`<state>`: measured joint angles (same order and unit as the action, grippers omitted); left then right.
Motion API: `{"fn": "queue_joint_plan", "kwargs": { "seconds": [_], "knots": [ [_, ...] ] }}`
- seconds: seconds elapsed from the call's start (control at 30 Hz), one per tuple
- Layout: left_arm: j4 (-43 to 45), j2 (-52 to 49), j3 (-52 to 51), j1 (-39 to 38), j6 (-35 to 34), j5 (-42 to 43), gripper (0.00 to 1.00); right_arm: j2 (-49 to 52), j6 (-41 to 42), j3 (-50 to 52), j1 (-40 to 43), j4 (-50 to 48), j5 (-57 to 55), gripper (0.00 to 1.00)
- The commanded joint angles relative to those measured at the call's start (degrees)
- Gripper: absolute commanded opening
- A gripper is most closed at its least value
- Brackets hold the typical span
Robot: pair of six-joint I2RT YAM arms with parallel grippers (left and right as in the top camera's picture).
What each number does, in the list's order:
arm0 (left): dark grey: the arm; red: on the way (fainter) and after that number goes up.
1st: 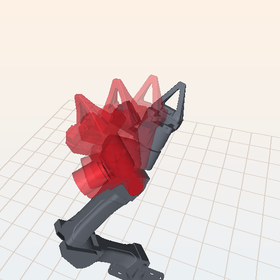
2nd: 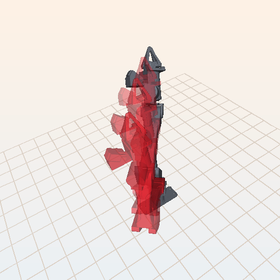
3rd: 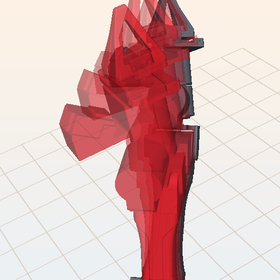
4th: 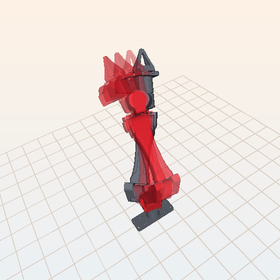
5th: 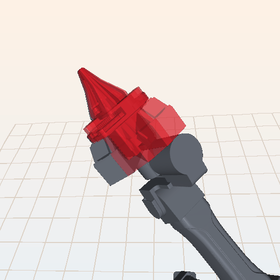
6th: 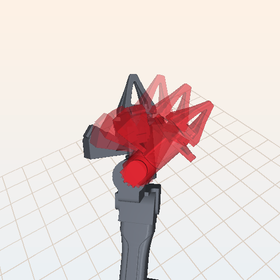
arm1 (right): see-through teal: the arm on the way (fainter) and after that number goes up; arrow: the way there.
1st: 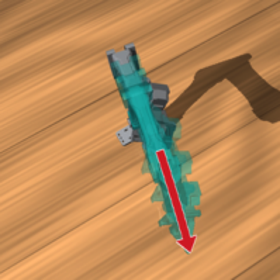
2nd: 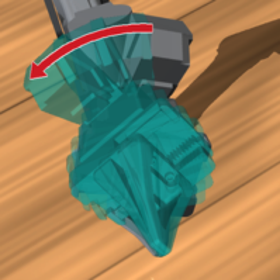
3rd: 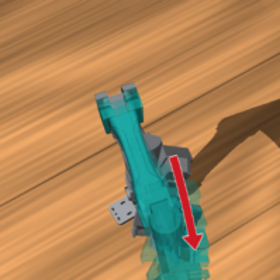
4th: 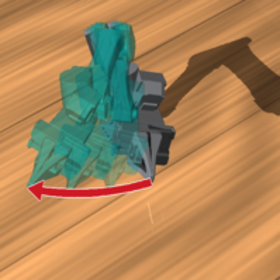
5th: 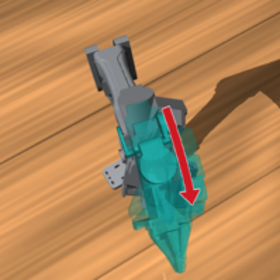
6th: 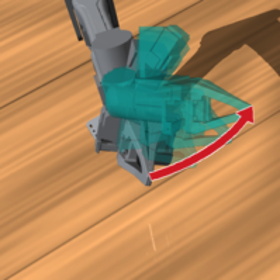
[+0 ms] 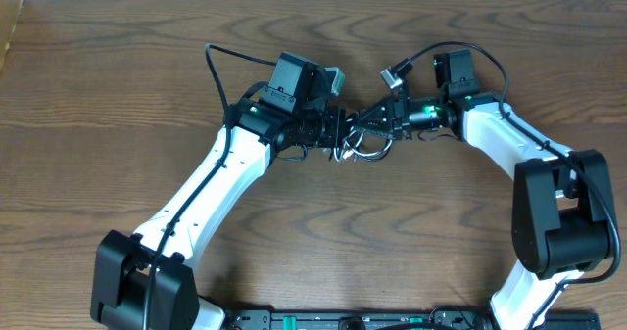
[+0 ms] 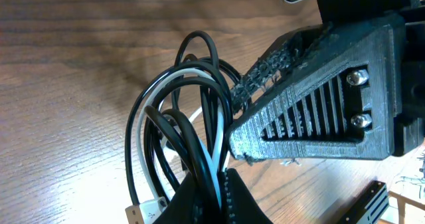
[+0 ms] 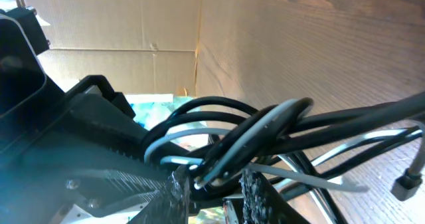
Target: Untangle cables
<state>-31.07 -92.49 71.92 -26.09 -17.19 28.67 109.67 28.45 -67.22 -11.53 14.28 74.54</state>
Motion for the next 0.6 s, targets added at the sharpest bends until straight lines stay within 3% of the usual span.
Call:
{"fn": "queue_joint_plan", "kwargs": {
  "seconds": [0.0,0.57],
  "knots": [
    [0.0,0.7,0.5,0.0,-0.5,0.4,0.07,-0.6,4.8,-0.2,-0.6,-2.2,0.4,0.23],
    [0.4,0.7,0.5,0.0,-0.8,0.4,0.07,-0.6,4.7,-0.2,-0.7,-2.6,-3.3,0.21]
  ]
}}
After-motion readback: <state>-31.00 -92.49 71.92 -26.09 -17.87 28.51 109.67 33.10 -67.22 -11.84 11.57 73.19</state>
